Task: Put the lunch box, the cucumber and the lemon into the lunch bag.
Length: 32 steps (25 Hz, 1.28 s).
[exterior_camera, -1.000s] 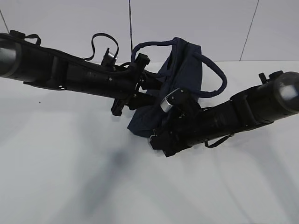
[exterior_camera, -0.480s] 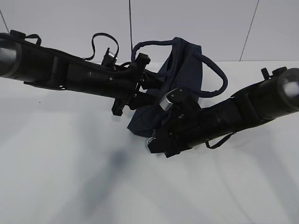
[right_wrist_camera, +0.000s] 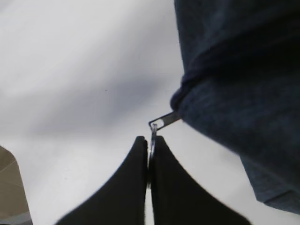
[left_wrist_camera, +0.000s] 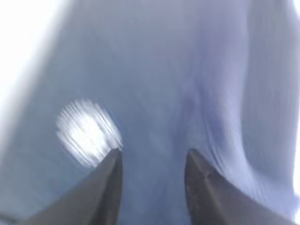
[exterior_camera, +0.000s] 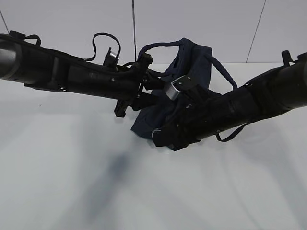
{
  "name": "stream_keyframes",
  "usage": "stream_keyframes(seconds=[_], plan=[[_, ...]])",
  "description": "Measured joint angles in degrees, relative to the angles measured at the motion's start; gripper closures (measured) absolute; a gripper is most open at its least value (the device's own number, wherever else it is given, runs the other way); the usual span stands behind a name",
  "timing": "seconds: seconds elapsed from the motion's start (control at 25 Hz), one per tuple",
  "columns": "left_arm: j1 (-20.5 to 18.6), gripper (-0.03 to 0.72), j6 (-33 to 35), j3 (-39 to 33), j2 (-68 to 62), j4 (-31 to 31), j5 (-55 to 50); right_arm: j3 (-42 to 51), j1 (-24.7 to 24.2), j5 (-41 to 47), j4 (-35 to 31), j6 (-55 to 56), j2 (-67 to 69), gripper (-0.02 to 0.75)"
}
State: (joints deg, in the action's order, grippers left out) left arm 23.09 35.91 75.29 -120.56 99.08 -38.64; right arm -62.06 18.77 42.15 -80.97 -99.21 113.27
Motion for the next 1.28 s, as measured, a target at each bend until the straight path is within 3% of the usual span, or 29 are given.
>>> stream_keyframes(seconds=[0.4,0.6,0.88,1.28], plan=[[-8.0,0.371,6.5,0.0,0.0,0.0,0.8,0.0,0.0,0.0,0.3,2.6,-1.6,0.737],[-10.0,0.371,9.6,0.0,1.4,0.0,0.9,0.0,0.0,-0.4,0.4,2.9,-4.3,0.737],[-10.6,0.371,13.8,0.0,5.1,-1.5,0.9,0.1,0.0,-2.1,1.8,4.6,-7.9,0.737],[-10.6,0.371,15.3,0.0,12.5,-11.2,0.5,0.1,0.0,-5.5,6.4,8.3,-13.9,0.737]])
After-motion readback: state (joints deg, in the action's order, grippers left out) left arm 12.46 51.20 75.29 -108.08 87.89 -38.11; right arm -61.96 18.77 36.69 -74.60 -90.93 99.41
